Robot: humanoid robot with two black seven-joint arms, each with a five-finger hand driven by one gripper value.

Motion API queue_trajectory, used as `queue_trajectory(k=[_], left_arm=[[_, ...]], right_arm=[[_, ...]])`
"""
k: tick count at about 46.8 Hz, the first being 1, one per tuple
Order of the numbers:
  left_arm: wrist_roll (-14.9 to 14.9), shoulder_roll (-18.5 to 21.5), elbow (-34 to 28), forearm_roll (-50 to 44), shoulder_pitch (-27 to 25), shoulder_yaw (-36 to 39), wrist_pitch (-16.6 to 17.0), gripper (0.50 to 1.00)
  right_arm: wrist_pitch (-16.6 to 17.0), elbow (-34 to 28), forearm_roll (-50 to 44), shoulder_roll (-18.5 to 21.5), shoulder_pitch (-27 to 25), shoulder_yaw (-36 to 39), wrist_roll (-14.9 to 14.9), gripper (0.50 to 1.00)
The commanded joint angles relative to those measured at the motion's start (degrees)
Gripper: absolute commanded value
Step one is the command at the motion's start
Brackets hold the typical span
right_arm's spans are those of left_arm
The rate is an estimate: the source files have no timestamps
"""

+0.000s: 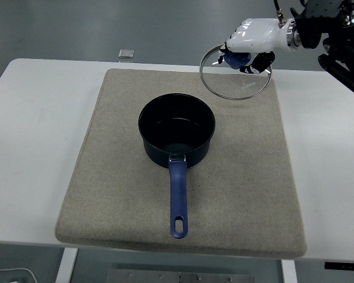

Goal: Lift the pot lid and place it to the right of the pot.

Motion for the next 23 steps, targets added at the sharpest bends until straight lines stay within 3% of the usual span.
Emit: queue_trajectory(k=[1, 23], left_arm=[[0.00, 0.00, 0.00, 0.00, -0.04, 0.00, 0.00, 1.000], [0.09, 0.00, 0.00, 0.00, -0.04, 0.00, 0.00, 1.000]], right_arm=[[-0.15, -0.21, -0.01, -0.18, -0.83, -0.09, 0.00, 0.500], [-2.52, -2.06, 0.08, -0.27, -5.57, -2.81, 0.00, 0.500]])
